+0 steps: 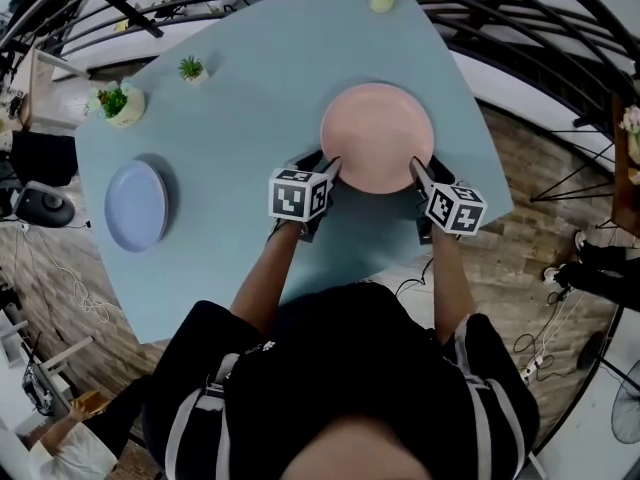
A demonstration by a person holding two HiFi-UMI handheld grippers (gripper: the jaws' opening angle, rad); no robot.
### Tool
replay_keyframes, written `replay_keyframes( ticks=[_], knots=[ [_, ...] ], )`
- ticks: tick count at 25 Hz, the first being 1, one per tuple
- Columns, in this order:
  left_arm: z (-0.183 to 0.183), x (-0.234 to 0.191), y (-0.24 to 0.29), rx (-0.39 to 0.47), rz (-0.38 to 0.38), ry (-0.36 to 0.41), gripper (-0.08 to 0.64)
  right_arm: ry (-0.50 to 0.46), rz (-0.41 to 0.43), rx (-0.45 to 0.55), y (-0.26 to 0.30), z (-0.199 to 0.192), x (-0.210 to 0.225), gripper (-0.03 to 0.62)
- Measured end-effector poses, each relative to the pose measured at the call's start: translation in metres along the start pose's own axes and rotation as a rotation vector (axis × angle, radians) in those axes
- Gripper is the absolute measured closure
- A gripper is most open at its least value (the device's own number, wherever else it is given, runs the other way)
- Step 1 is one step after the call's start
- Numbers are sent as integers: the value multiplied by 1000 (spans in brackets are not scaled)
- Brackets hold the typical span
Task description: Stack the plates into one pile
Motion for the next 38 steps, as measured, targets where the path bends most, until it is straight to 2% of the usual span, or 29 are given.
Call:
replay_keyframes(
  ticks=[3,5,12,18,26,38],
  knots=[
    [0,0,1,9,9,-34,413,25,-23,11,0,0,3,443],
    [1,-1,0,12,16,-37,416,32,-35,19,0,0,1,443],
    [4,2,-6,13,19,-21,420,71,-50,45,-5,-1,0,468],
    [13,0,-16,47,25,16,423,87,-54,78,-8,2,-9,475],
    [20,-3,-39,104,45,31,423,75,-23,126,-14,14,-29,479],
    [14,-44,-89,147,115,24,423,38,41,114,4,13,-88,486]
  ],
)
Point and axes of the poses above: the fingertips, and each gripper's own axes: y forward along the fingers, x to its right, z out of its top, the point moved 3 cm from there along -y, backward along the fingers, and after that the axes turned 4 degrees about x, right-handed, at the moved point
